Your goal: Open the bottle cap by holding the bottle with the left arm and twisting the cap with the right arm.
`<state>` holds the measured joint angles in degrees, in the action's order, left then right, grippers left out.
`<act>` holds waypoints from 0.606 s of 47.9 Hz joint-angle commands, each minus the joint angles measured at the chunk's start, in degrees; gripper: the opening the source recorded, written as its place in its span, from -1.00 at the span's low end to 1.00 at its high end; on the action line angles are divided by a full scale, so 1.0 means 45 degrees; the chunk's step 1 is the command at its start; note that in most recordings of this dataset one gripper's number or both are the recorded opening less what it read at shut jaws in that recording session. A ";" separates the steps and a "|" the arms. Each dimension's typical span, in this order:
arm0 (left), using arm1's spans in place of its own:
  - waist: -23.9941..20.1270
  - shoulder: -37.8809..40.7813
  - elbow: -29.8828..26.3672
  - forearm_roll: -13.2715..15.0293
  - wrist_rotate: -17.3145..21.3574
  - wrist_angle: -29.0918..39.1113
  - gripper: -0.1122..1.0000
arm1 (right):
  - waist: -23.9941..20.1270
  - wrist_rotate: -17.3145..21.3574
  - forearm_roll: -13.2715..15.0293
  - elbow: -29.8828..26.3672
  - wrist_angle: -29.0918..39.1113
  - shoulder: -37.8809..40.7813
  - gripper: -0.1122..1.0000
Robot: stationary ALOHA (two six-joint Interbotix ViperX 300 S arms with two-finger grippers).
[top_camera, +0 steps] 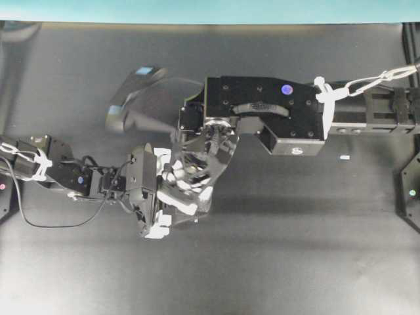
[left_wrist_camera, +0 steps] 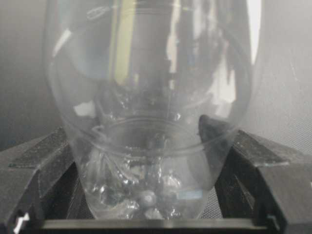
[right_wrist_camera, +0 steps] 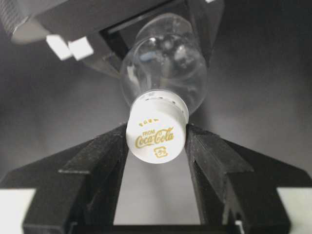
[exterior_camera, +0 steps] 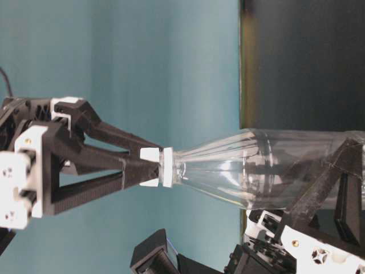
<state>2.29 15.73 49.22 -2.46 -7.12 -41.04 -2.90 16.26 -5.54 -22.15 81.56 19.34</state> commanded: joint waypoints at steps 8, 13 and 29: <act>0.0156 0.0078 -0.0059 -0.0039 -0.0039 0.0098 0.68 | -0.0156 -0.3809 0.0020 -0.0059 0.0781 -0.0059 -0.13; 0.0176 0.0059 -0.0059 -0.0039 -0.0039 0.0098 0.68 | -0.0195 -0.4902 0.0059 -0.0039 0.0918 -0.0059 -0.13; 0.0234 0.0078 -0.0098 -0.0039 -0.0059 0.0098 0.68 | -0.0566 -0.7910 0.0273 0.0039 0.0586 -0.0059 -0.13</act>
<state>2.55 15.73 49.04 -2.46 -7.12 -41.04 -3.16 -18.02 -4.75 -21.88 84.64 19.16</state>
